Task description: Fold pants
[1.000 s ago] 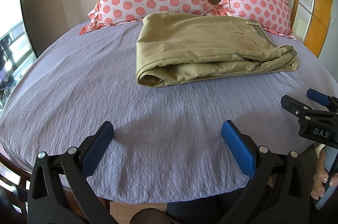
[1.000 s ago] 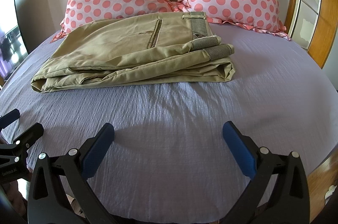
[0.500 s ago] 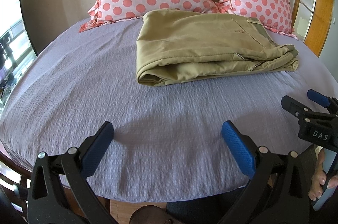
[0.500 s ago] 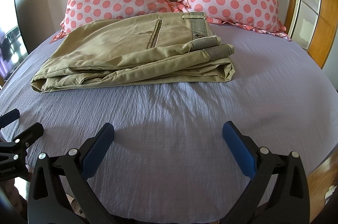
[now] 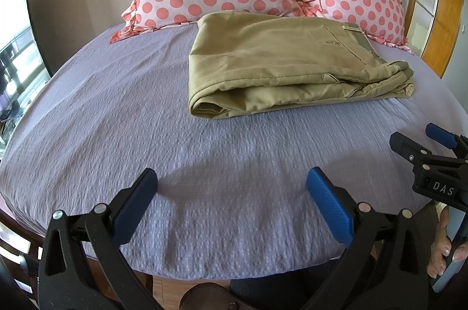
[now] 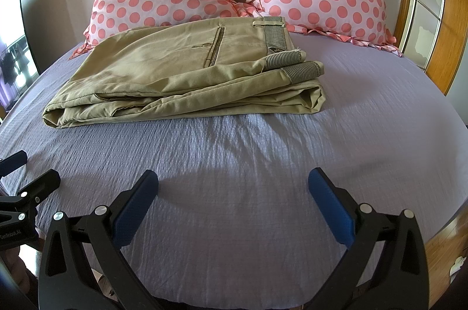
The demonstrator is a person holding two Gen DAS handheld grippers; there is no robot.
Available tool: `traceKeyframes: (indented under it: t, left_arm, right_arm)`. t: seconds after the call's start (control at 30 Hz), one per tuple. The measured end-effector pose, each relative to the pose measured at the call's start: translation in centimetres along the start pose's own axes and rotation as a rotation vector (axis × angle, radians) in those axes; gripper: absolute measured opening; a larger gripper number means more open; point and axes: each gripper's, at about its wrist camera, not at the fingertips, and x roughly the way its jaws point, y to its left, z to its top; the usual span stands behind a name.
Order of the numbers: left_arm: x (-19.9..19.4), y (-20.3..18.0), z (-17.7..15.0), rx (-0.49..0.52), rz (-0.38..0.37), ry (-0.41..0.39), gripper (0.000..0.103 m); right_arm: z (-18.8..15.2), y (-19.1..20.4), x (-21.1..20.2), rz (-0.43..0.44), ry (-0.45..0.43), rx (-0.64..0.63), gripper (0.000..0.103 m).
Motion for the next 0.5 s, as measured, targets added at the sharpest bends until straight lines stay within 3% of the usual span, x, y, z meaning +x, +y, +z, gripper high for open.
traceKeyframes:
  t: [0.5]
  left_arm:
    - [0.24, -0.02, -0.03, -0.001, 0.002, 0.006, 0.101]
  right_arm:
    - [0.03, 0.08, 0.03, -0.002, 0.0, 0.003, 0.102]
